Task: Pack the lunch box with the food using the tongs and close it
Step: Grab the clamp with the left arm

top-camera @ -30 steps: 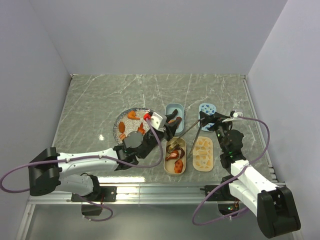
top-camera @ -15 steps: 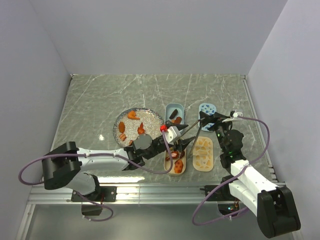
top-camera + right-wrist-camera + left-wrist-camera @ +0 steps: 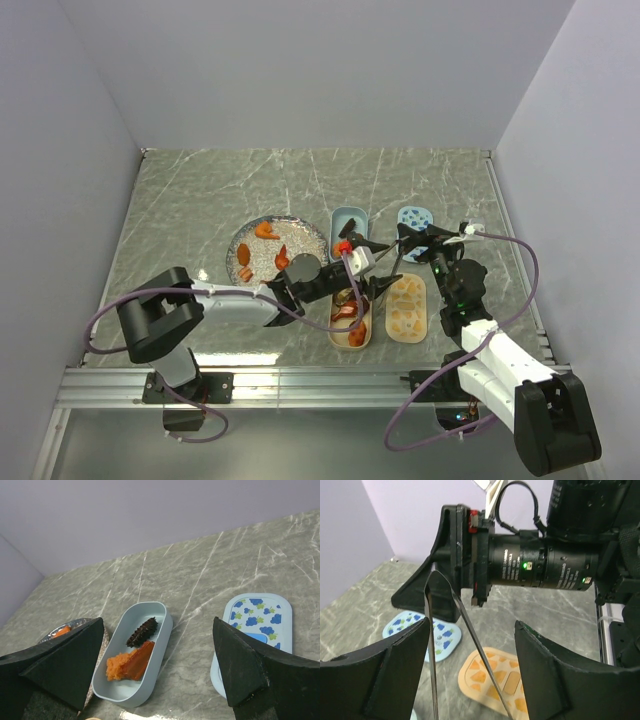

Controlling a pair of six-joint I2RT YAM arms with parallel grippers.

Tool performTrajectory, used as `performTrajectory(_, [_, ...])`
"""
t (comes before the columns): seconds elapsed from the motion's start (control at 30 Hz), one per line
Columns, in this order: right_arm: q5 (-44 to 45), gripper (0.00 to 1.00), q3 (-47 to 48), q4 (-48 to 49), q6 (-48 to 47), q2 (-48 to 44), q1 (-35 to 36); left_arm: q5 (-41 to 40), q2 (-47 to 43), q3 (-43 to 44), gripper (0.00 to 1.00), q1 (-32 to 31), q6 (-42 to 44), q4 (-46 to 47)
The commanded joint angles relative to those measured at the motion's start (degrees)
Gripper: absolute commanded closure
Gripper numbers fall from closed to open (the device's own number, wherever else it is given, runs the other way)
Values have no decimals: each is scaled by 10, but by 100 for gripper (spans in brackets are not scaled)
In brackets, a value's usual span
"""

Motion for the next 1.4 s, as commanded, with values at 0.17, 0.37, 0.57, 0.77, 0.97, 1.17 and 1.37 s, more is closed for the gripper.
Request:
performTrajectory(0.17, [-7, 4, 25, 25, -4, -3, 4, 30, 46, 69, 23, 12, -9, 30])
performTrajectory(0.37, [-9, 4, 25, 27, -4, -3, 4, 25, 70, 88, 23, 16, -15, 22])
performTrajectory(0.57, [-14, 4, 23, 31, -5, -5, 3, 13, 83, 100, 25, 16, -12, 7])
performTrajectory(0.77, [-13, 4, 22, 30, -5, -8, 3, 18, 103, 127, 50, 17, -8, -15])
performTrajectory(0.97, [-11, 4, 22, 30, -6, -9, 5, 6, 90, 122, 62, 17, 1, -31])
performTrajectory(1.17, [-6, 4, 19, 27, -5, -12, 3, -12, 41, 96, 64, 17, 3, -42])
performTrajectory(1.37, [-1, 4, 21, 26, -5, -12, 3, -15, -8, 67, 63, 16, 2, -25])
